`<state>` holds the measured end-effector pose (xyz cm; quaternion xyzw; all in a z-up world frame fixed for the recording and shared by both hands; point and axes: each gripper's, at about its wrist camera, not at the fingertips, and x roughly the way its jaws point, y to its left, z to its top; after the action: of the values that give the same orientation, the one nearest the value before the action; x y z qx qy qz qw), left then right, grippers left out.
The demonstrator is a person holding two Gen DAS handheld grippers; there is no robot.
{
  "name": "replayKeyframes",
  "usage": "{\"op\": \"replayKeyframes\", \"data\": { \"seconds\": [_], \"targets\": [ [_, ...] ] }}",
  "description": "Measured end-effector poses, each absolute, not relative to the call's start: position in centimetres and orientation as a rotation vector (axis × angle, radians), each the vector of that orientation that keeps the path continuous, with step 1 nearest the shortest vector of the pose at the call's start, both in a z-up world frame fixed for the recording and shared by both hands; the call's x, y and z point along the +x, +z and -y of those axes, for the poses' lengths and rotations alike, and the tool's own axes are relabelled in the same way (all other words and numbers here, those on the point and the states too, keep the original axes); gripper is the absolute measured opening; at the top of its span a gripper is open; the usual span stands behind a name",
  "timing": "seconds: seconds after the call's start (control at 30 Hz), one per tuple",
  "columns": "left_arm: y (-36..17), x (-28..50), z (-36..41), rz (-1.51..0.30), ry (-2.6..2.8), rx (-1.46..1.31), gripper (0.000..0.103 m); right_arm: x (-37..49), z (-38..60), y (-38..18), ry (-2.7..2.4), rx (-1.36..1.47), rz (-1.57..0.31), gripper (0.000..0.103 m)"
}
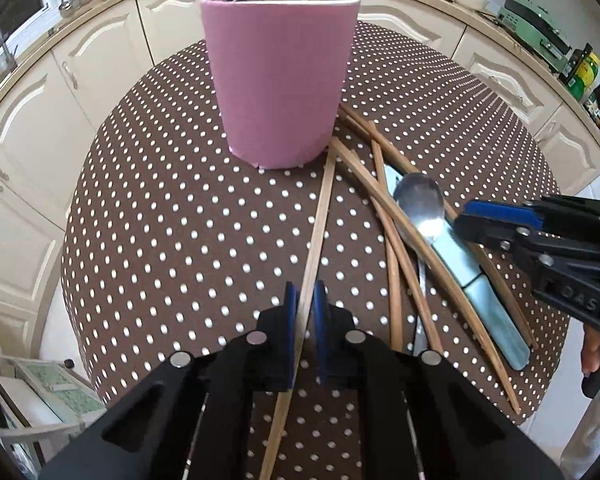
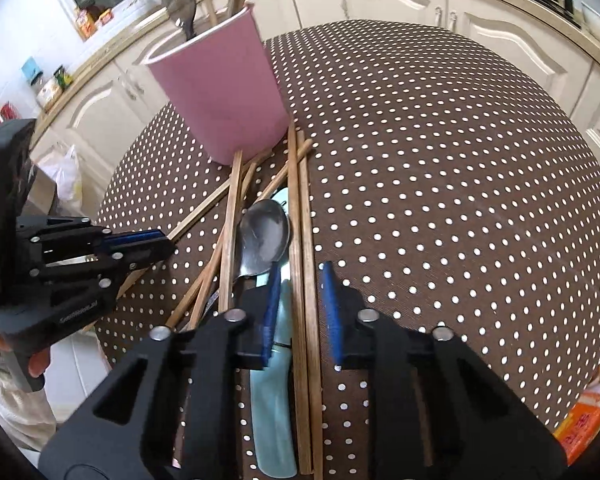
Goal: Organize utensils
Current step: 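Grasp a wooden chopstick with the left tool while the right tool grasps another chopstick, then lift both held chopsticks and carry them above the pink cup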
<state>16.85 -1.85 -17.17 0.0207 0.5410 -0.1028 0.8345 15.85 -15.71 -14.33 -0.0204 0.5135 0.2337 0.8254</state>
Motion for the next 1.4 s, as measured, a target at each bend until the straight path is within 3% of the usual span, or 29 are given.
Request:
{"op": "replayKeyframes", "data": {
  "seconds": [0.13,0.63,1.4],
  "targets": [
    [-17.2,15.8,1.2,-1.146,-0.216,0.003,0.008,16.0,15.3,-14.4,0.490,-0.070,-1.094,0.008],
    [-15.7,10.3,-3.6,-1.091,-0.180,-0.142,0.006,16.7,21.2,-14.4,0.419,-0.085,-1.136,0.008],
    [-11.9,11.9,-8.0,-0.878,-0.130,-0.338,0.006,24.2,17.4,-14.6,0.358,-0.193,-1.211,0.008]
  ]
}}
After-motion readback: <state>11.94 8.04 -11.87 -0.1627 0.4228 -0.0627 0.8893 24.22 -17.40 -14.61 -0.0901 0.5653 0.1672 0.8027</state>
